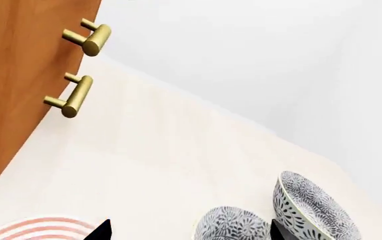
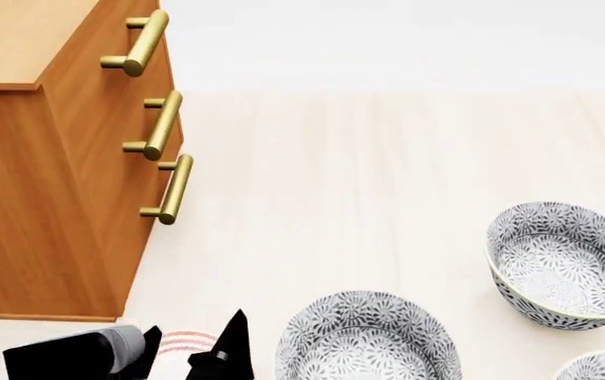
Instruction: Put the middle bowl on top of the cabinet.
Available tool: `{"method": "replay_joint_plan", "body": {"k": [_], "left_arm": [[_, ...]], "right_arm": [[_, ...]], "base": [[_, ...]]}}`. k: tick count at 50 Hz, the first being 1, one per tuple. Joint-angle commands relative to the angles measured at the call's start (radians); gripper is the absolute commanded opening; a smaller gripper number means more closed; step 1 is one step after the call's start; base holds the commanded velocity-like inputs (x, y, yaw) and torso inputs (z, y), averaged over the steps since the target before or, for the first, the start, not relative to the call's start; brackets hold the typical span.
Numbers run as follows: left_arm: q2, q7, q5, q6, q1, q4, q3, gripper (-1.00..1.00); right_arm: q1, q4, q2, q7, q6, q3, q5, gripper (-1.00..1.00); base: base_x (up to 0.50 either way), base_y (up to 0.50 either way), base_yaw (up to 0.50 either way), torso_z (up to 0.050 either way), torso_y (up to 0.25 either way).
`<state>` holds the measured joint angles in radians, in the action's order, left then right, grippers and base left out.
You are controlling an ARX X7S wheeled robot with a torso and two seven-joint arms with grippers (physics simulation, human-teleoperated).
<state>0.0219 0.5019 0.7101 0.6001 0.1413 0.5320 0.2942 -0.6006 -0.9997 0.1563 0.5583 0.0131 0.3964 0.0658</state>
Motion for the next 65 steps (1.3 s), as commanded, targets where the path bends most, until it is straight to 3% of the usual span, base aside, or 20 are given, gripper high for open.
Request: {"method": "replay_joint_plan", "body": {"k": [1, 13, 26, 44, 53, 65], "left_arm": [[-0.010, 0.139, 0.050, 0.001, 0.043, -0.068, 0.092, 1.00], [-0.009, 0.368, 0.130, 0.027, 0.109, -0.073, 0.181, 1.00], [-0.005, 0.472, 0.240, 0.008, 0.145, -0.086, 0.253, 1.00], [-0.003, 0.549, 0.273, -0.071, 0.174, -0.144, 0.376, 1.00], [-0.013, 0.646, 0.356, -0.112, 0.272, -0.170, 0.444, 1.00], [0.006, 0.616, 0.387, -0.169, 0.353, -0.272, 0.459, 1.00]], "right_arm": [[-0.016, 0.010, 0.013, 0.000, 0.020, 0.016, 0.024, 1.00], [-0.044, 0.025, 0.022, -0.006, 0.058, 0.039, 0.051, 1.00], [-0.031, 0.017, 0.032, -0.001, 0.034, 0.024, 0.040, 1.00], [-0.026, 0.004, 0.040, 0.007, 0.022, 0.014, 0.039, 1.00], [-0.017, 0.005, 0.045, 0.010, 0.014, 0.001, 0.030, 1.00], [-0.038, 0.003, 0.042, 0.013, 0.035, 0.007, 0.036, 1.00]], "base": [[0.00, 0.00, 0.00, 0.000, 0.000], [0.00, 0.00, 0.00, 0.000, 0.000], [0.00, 0.00, 0.00, 0.000, 0.000], [0.00, 0.00, 0.00, 0.000, 0.000], [0.00, 0.00, 0.00, 0.000, 0.000], [0.00, 0.00, 0.00, 0.000, 0.000]]}}
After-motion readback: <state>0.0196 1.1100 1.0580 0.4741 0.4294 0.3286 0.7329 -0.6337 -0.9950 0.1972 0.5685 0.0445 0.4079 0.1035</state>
